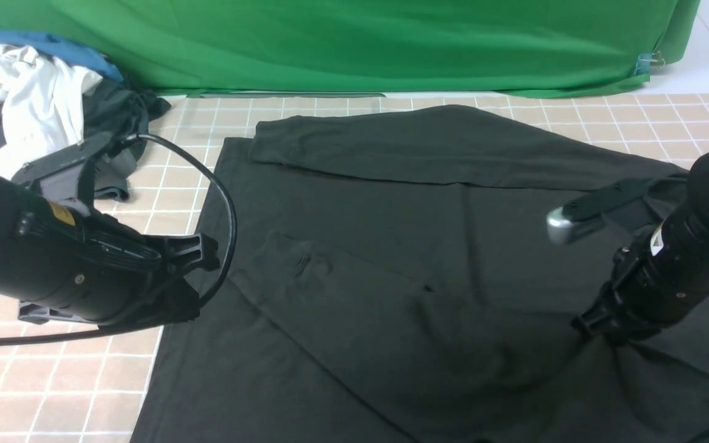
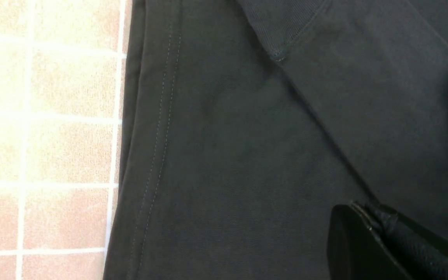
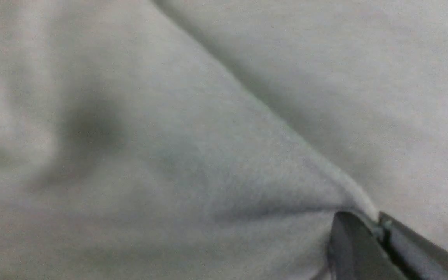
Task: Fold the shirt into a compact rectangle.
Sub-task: 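Grab the top left corner of the dark shirt with the left gripper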
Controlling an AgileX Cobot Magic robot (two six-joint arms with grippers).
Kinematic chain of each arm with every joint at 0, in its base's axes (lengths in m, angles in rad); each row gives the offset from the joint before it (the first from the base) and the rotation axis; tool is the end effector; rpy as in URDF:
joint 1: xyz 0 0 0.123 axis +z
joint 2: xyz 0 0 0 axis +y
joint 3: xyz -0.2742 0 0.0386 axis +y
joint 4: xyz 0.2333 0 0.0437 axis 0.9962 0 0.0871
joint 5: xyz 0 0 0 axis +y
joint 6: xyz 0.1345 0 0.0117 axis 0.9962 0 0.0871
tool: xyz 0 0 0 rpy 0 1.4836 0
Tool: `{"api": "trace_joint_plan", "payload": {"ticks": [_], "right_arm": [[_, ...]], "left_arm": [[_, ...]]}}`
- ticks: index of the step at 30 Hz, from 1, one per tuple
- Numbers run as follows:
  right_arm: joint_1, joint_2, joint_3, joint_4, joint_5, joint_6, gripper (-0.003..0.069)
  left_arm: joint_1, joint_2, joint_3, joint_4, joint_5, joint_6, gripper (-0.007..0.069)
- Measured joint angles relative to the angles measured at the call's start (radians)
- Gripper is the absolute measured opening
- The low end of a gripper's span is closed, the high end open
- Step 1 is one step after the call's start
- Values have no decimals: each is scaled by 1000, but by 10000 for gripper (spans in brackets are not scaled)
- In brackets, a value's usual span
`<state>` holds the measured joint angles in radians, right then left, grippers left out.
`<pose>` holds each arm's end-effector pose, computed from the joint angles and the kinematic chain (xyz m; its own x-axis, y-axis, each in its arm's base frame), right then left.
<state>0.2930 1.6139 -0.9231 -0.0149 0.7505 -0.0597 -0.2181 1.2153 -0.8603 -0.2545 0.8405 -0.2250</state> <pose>0.2752 0.0816 0.1485 -0.9124 -0.3489 -0.2138 -0.3520 0.9357 -0.0251 0.2247 -0.0757 0.2356 -0.9139 -0.1863 -0.3606 -0.0611 0.9414 -0.3316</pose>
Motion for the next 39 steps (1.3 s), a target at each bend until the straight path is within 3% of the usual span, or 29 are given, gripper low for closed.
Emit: {"api": "trace_joint_plan", "payload": {"ticks": [5,8,11,13,17,23,30,34,39], "right_arm": [[-27,29,0,-3,-28,15,69],[-27,30,0,-3,-37,24,139],[-27,29,0,-3,-36,28,309],[-27,24,0,-3,-23,29,382],[-27,-13,-14,-3,35,29,425],[-11,-143,-27,20,98,30,318],[82,-344,-27,93,132,29,92],[126,-393,-27,99,137,29,52],[134,-406,-27,99,134,29,50]], "left_arm": [[0,0,0,0,-7,0,13],[0,0,0,0,-43,0,13],[0,8,-4,4,-122,0,13],[0,33,-28,9,-137,0,13],[0,119,-97,31,-160,0,14],[0,287,-197,113,-163,0,66],[0,480,-229,173,-286,1,334],[0,546,-229,166,-328,15,449],[0,606,-229,162,-340,84,483]]}}
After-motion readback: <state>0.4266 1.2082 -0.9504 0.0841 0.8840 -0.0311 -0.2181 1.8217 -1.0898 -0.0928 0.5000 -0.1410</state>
